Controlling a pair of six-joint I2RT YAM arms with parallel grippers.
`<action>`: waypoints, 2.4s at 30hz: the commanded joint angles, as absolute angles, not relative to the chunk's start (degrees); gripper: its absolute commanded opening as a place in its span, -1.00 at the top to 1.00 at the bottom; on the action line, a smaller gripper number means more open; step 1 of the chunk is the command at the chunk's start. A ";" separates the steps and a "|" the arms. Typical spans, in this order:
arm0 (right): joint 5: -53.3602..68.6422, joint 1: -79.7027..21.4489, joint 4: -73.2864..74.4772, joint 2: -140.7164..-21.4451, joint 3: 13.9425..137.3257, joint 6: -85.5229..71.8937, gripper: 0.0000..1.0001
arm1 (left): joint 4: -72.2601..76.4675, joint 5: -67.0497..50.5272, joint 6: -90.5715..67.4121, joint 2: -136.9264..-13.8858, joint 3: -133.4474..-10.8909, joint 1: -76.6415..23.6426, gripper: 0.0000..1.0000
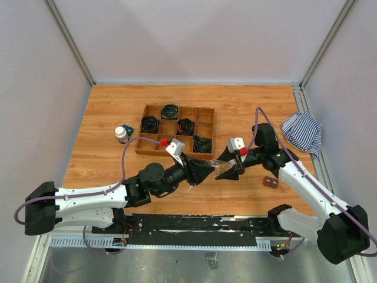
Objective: Sort the pills into containers
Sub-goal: Unscrew the lid of the pill bottle.
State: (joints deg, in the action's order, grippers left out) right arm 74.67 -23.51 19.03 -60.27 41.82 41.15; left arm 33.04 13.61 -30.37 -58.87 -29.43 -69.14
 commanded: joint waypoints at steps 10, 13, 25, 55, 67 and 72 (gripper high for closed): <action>75.31 -24.35 17.16 -60.76 42.96 39.06 0.99 | 25.93 25.80 -40.22 -60.05 -35.78 -70.36 -0.53; 75.57 -24.18 17.23 -60.59 42.97 38.94 0.99 | 25.93 25.25 -39.59 -59.32 -35.41 -70.32 -0.69; 76.19 -23.91 17.26 -60.17 42.96 38.77 0.99 | 26.49 13.84 -20.37 -47.47 -28.61 -70.32 -0.99; 77.51 -23.91 17.29 -59.78 42.62 39.38 0.98 | 38.47 -21.93 19.07 -56.86 -28.23 -57.98 -0.53; 77.52 -23.90 17.27 -59.90 42.53 39.45 0.98 | 44.32 -20.55 15.75 -56.99 -26.90 -57.96 -0.36; 77.52 -23.89 17.31 -59.79 42.53 39.37 0.98 | 43.91 -21.21 15.25 -57.94 -27.37 -57.96 -0.26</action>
